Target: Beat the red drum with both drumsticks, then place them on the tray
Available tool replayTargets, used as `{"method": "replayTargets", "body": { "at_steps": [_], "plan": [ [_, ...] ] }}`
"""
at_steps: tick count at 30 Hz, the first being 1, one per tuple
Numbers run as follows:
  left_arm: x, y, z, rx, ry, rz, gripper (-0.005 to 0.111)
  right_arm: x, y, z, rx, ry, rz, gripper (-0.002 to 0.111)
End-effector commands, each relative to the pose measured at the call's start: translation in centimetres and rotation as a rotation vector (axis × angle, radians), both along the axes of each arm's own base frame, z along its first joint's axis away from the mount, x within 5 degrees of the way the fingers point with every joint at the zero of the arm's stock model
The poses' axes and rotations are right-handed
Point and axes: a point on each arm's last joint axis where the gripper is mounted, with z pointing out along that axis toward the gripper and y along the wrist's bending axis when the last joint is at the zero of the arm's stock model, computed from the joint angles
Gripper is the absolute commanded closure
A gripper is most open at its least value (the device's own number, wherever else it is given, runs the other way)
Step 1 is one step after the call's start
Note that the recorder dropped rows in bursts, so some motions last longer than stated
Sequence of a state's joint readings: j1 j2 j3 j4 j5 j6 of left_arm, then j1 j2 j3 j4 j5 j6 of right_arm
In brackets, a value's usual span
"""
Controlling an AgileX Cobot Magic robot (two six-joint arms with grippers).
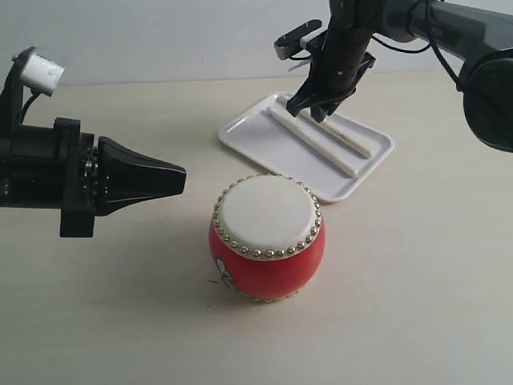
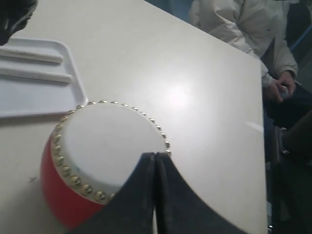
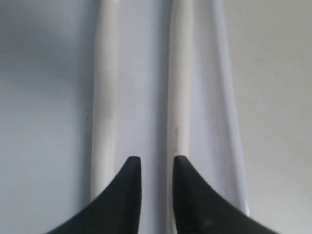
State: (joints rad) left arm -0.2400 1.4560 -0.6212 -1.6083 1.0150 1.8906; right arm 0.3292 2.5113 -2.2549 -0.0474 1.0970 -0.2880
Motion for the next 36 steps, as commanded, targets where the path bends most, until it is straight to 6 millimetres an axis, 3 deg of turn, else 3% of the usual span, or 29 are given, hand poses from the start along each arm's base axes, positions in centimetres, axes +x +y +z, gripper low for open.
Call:
{"method": "replayTargets", "body": {
  "at_steps": [1, 5, 9, 14, 20, 26, 30, 31, 33, 36],
  "plan": [
    [0.9, 0.5, -0.1, 0.021, -0.007, 0.149, 0.107, -0.8, -1.9, 5.3, -0.017, -0.037, -0.096, 0.109],
    [-0.4, 1.5, -0.4, 0.069, -0.057, 0.223, 0.107, -3.0, -4.0, 8.7, 0.032, 0.003, -0.150, 0.108],
    [-2.3, 2.5, 0.6, 0.092, -0.090, 0.309, 0.107, -6.3, -6.4, 10.7, 0.056, -0.028, -0.201, 0.108],
    [-5.5, 3.9, 2.6, 0.039, -0.142, 0.413, 0.107, -13.3, -9.0, 12.9, 0.184, -0.253, -0.278, 0.108],
    [-9.3, 6.1, 4.5, -0.034, -0.257, 0.601, 0.107, -24.1, -10.5, 12.6, 0.348, -0.475, -0.290, 0.108],
    [-14.0, 7.7, 7.0, -0.254, -0.372, 0.686, 0.107, -33.9, -12.4, 12.6, 0.500, -0.626, -0.327, 0.108],
    [-16.6, 8.8, 7.0, -0.353, -0.461, 0.735, 0.107, -38.5, -13.4, 13.7, 0.651, -0.782, -0.346, 0.108],
    [-17.4, 9.4, 6.5, -0.380, -0.486, 0.773, 0.107, -40.4, -13.7, 14.7, 0.723, -0.847, -0.336, 0.108],
    [-17.9, 9.8, 5.6, -0.397, -0.502, 0.807, 0.107, -42.4, -14.0, 15.4, 0.754, -0.914, -0.306, 0.108],
    [-18.1, 9.9, 4.8, -0.399, -0.507, 0.812, 0.107, -43.4, -14.2, 15.3, 0.732, -0.924, -0.268, 0.108]
  ]
}}
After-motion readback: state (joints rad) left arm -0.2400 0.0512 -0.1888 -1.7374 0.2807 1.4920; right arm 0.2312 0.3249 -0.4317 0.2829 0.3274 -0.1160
